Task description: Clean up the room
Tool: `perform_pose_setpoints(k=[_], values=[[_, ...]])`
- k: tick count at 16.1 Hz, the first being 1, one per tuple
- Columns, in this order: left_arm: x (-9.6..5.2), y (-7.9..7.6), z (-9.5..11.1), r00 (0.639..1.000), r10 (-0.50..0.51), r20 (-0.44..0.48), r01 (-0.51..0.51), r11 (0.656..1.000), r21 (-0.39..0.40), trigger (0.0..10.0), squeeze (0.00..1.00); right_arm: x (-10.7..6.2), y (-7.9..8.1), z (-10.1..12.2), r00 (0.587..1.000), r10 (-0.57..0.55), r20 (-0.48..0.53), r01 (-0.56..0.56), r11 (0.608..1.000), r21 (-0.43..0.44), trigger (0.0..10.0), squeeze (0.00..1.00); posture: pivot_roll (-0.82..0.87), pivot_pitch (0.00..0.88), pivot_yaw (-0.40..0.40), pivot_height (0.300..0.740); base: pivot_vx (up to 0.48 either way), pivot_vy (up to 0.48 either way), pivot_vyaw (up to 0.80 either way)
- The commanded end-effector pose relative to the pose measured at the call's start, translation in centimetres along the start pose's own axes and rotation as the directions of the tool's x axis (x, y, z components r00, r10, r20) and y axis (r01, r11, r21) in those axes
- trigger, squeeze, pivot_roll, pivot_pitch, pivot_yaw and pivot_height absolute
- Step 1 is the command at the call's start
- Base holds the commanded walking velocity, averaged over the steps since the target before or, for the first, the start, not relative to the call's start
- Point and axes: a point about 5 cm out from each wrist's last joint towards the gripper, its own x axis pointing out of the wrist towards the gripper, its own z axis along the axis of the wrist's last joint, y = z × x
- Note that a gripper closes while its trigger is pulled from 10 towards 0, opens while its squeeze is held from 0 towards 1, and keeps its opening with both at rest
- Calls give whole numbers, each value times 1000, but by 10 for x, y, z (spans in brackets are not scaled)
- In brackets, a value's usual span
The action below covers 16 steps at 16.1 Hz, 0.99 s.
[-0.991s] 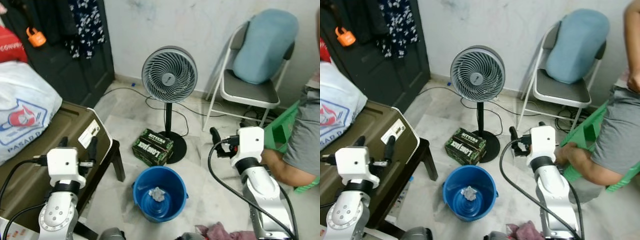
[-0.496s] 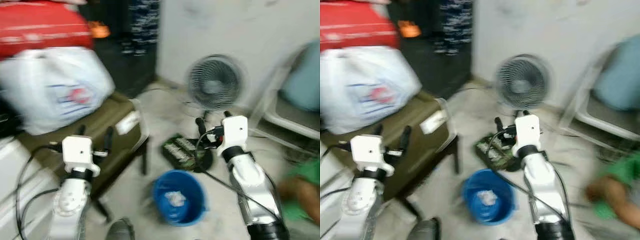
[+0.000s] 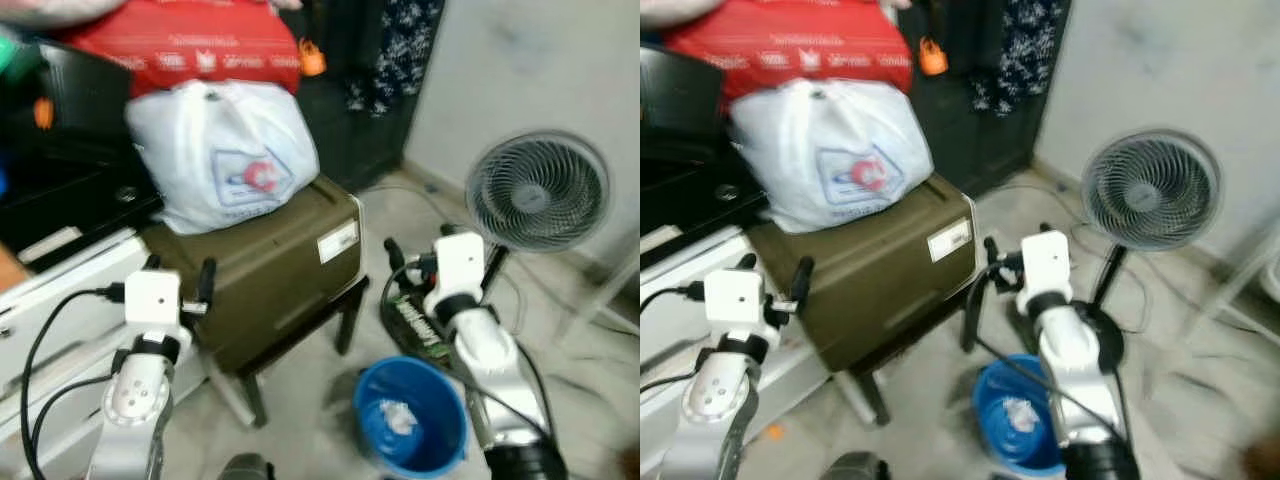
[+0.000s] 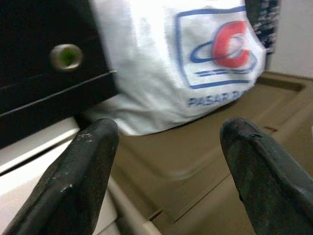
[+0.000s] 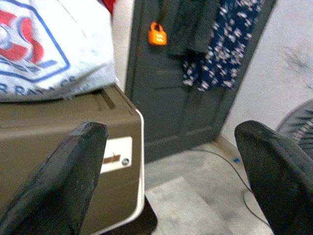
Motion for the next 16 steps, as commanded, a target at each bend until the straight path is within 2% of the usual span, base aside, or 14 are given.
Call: perform_pose_setpoints(k=[1, 4, 7, 12, 16], values=[[1, -5, 2, 1000, -12, -1, 12, 1000, -9, 10000, 0, 1, -6, -1, 1000, -20, -8, 20, 1000, 2, 10000, 0, -42, 0, -24, 740, 0, 0, 800], [3, -3, 4, 1000, 8, 0, -8, 1000, -17, 10000, 0, 1, -6, -2, 1000, -11, -16, 11, 1000, 3, 10000, 0, -39, 0, -33, 740, 0, 0, 800], [3, -4, 5, 1000, 3, -1, -3, 1000, 27, 10000, 0, 2, -6, -2, 1000, -8, -16, 8, 1000, 5, 10000, 0, -34, 0, -33, 740, 0, 0, 800], [8, -3, 9, 1000, -9, 15, 8, 999, 50, 10000, 0, 5, -6, -1, 1000, -13, -7, 13, 1000, 10, 10000, 0, -26, 0, -31, 740, 0, 0, 800], [9, -5, 8, 999, -33, 12, 33, 999, 42, 10000, 0, 8, -8, 1, 1000, -20, 1, 20, 1000, 8, 10000, 0, -37, 0, -23, 740, 0, 0, 800]])
